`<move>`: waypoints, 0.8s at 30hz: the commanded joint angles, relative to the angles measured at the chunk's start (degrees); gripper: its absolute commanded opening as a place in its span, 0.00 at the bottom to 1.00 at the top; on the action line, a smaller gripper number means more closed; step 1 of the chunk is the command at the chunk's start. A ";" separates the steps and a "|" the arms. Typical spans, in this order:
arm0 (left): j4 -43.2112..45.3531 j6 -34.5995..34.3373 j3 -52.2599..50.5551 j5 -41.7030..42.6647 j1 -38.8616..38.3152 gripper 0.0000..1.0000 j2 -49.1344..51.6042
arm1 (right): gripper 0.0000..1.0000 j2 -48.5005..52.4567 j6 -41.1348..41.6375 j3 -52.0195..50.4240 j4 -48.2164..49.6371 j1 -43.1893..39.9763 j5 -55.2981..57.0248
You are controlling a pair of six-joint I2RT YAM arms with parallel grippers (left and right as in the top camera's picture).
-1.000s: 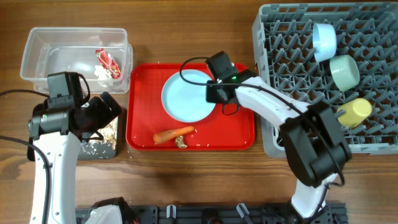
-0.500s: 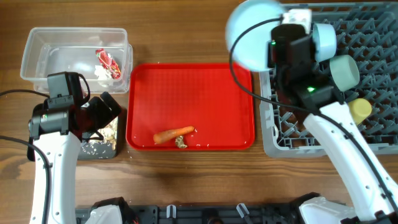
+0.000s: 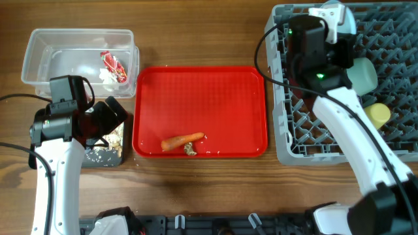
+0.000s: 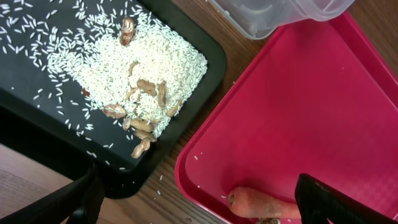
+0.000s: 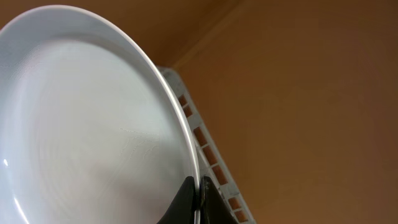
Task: Sort waste into correct bins and load items into the dishwasher rack
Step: 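Carry the light blue plate right and stand it in the rack, then reach the left gripper to the carrot on the red tray and grasp it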
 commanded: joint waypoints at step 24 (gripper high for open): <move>-0.31 -0.55 0.17 0.50 0.35 1.00 -0.46 | 0.59 3.96 8.46 -0.70 -12.17 5.16 -21.38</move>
